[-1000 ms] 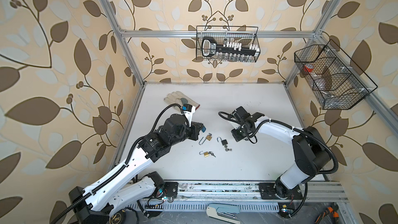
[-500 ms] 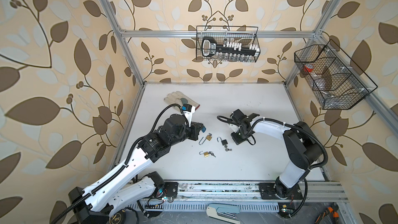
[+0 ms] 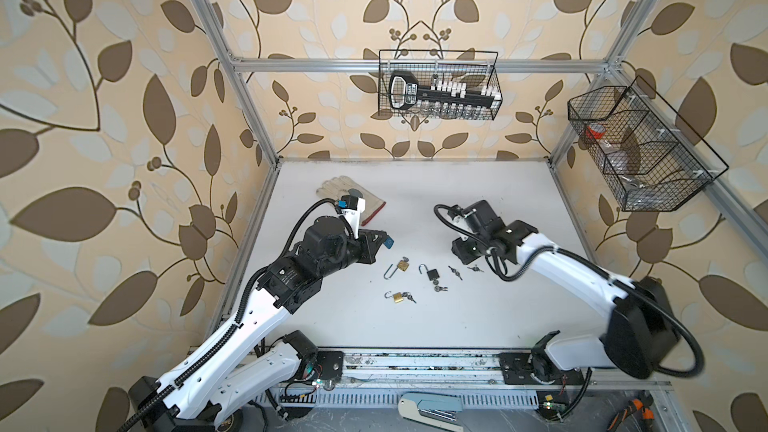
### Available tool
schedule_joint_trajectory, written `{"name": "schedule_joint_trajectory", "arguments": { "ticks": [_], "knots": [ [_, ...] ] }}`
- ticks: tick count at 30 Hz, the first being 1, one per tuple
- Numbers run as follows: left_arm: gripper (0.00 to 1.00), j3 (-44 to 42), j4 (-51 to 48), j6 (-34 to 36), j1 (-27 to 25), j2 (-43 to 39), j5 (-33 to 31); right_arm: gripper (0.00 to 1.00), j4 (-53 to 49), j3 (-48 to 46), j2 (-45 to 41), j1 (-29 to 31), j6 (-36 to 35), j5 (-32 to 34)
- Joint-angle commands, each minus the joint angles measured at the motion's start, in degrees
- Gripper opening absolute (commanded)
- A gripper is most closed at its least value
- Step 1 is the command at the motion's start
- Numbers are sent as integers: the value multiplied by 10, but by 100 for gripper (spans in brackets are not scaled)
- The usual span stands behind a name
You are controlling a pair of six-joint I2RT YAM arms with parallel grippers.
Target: Lock with the key
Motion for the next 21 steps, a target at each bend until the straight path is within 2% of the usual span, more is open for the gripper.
{"name": "schedule_joint_trajectory", "arguments": {
  "ticks": [1, 5, 8, 16, 21],
  "knots": [
    [0, -6, 89, -26, 4, 9, 78, 44, 106, -49, -98, 26, -25, -42],
    [0, 12, 131, -45, 3, 54, 132, 46, 179, -74, -175, 78, -55, -50],
    [0, 7, 186, -77, -5, 75, 152, 55, 209, -79, -195, 135, -89, -13],
    [0, -1, 227, -97, -44, 79, 108, 64, 259, -72, -181, 237, -118, 80],
    [0, -2, 229, -97, -50, 77, 110, 64, 271, -61, -150, 247, -126, 101]
  ]
}}
